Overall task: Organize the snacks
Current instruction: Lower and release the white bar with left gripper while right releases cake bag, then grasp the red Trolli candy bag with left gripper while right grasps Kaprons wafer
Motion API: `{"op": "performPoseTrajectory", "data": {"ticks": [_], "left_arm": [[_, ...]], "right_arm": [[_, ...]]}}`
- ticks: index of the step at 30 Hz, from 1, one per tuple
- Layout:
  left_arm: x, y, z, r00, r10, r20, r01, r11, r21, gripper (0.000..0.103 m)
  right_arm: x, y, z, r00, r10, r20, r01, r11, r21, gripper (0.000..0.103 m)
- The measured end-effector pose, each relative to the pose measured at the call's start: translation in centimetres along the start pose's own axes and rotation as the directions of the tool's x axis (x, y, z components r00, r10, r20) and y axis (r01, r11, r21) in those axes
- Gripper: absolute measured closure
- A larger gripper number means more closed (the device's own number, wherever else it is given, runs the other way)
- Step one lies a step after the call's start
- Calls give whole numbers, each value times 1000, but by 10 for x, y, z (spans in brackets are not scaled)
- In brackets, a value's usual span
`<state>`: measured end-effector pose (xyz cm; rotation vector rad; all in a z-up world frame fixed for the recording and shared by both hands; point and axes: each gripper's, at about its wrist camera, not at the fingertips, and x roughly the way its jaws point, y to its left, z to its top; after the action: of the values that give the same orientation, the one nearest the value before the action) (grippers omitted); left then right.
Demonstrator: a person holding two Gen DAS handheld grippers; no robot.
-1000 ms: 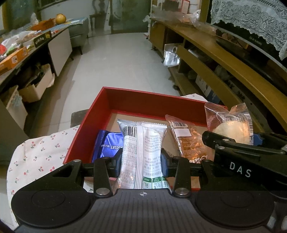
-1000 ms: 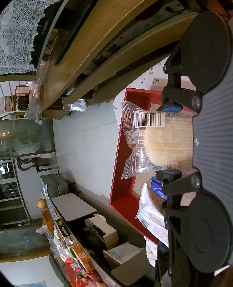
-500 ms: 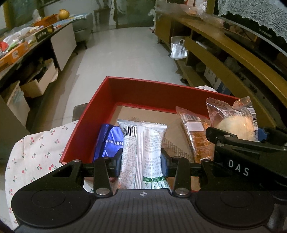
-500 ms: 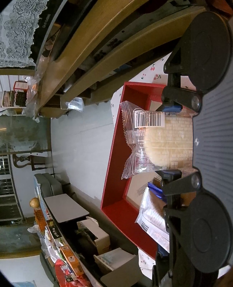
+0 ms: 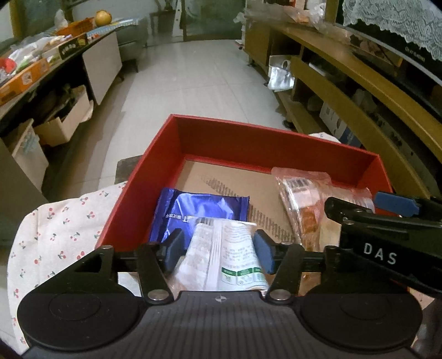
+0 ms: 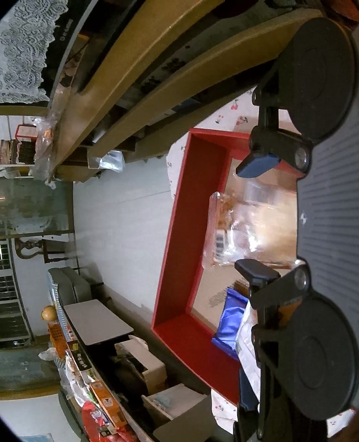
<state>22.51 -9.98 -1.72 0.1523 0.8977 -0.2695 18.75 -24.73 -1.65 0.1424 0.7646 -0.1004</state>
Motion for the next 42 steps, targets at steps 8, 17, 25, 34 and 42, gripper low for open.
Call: {"op": "performPoseTrajectory", "data": {"ticks": [8,17,25,34,42], "left_arm": [[-14,6,3,1000,-13,25,14,1000,-14,27],[-39,13,-7,998,-45,46,45,999,-7,22],[-63,29,-32,998,-57,25,57,998,1,20],[-64,58,-75,992,-78,-96,77,997,-11,19],[-46,61,-103,977,-62,-206,71,997,39,19]], "right_arm": [[-14,-4,5,1000,7,21,-7,1000,20,11],[-48,0,1,999,27,43,-28,999,18,9],[-73,13,-27,999,52,3,-52,998,-27,7],[-92,35,-59,989,125,-72,-130,990,-63,7],[-88,52,-75,973,175,-147,-190,978,-88,7]]}}
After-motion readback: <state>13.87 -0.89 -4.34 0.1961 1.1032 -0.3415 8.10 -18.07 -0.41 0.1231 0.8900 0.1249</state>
